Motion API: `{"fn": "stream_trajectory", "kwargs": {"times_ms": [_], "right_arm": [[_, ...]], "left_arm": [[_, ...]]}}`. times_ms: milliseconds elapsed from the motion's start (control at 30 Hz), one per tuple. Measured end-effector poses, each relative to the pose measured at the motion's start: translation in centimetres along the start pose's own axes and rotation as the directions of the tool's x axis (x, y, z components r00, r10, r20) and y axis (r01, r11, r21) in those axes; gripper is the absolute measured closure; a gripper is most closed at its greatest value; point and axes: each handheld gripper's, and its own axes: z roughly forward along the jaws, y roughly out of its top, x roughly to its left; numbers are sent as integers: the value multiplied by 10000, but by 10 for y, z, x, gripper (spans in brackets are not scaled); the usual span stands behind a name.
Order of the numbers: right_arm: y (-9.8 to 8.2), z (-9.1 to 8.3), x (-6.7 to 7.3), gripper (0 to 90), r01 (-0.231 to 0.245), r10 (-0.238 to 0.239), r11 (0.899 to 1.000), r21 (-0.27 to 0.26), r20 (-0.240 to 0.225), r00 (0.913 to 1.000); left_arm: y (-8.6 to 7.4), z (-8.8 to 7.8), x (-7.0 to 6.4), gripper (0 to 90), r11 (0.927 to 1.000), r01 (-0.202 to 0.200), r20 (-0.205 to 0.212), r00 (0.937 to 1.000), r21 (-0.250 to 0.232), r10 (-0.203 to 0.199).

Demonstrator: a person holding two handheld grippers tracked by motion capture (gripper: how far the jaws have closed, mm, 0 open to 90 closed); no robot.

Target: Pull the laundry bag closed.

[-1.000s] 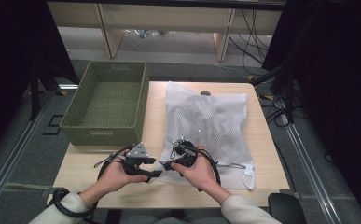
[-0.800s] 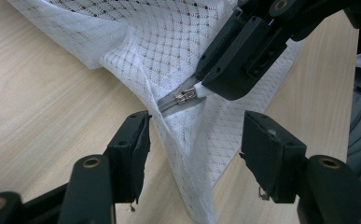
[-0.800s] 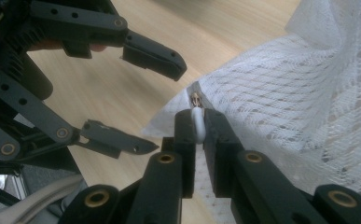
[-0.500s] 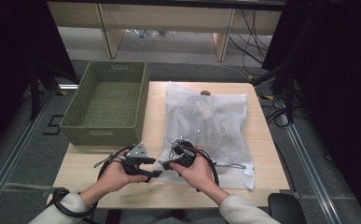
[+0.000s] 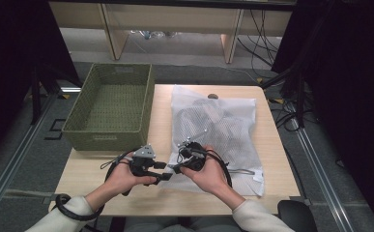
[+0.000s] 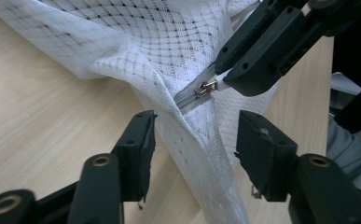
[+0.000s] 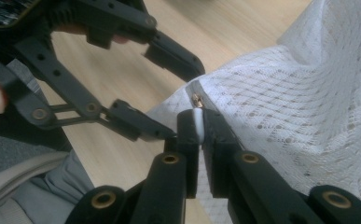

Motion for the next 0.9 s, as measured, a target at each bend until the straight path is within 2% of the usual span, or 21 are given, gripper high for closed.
{"fn": "stream_trajectory", "kwargs": {"times_ms": [33, 100, 133, 200, 233, 300, 333, 400, 500, 633, 667, 700, 800, 833, 900], "right_arm": [[0, -1, -2, 869, 196, -196, 9998, -79, 31, 9998], [0, -2, -1, 869, 126, -126, 9999, -10, 32, 9999], [0, -2, -1, 869, 220, -220, 9997, -55, 62, 9997], [0, -3, -1, 869, 184, -184, 9998, -21, 46, 9998], [0, -3, 0, 869, 130, -130, 9999, -24, 21, 9999], [0, -4, -1, 869, 126, -126, 9999, 3, 23, 9999], [0, -5, 0, 870, 111, -111, 9999, -11, -6, 9999], [0, -5, -2, 870, 341, -340, 9994, -67, 30, 9994], [0, -6, -2, 870, 258, -257, 9996, -70, 124, 9996], [-1, -6, 0, 870, 133, -133, 9999, -49, 120, 9998], [-1, -6, 0, 870, 118, -117, 9999, -67, 79, 9999], [-1, -6, 1, 870, 42, -41, 10000, -57, 85, 10000], [-2, -7, 1, 870, -53, 54, 10000, -42, 128, 9999], [-2, -8, 1, 870, -39, 40, 10000, -65, 181, 9998], [-2, -8, -1, 871, -1, 1, 10000, -76, 16, 10000]], "left_arm": [[0, 2, 1, 502, 10000, 36, 13, 10000, 64, -36], [1, 5, 2, 528, 9996, 179, 84, 9998, 203, -181], [2, 6, 4, 539, 9997, 72, 125, 9999, 248, -75], [4, 9, 5, 572, 9997, 126, 315, 9994, 195, -132], [4, 9, 7, 593, 9994, -114, 235, 9997, 321, 106], [5, 11, 6, 620, 9996, -46, 271, 9996, 267, 39], [5, 12, 6, 630, 9996, -210, 298, 9993, 209, 204], [6, 12, 5, 674, 9994, -275, 175, 9995, 226, 271], [7, 12, 4, 738, 9984, -498, 150, 9987, 267, 495], [7, 10, 3, 843, 9990, -419, 229, 9989, 162, 415], [7, 9, 2, 861, 9991, -391, 103, 9992, 141, 389], [7, 8, 1, 867, 9996, -265, 109, 9996, 47, 264], [9, 6, -2, 875, 9997, -243, 54, 9997, -76, 243], [9, 5, -2, 876, 9991, -409, 58, 9991, -52, 410], [10, 4, -4, 878, 9994, -304, -40, 9995, -170, 303]]}}
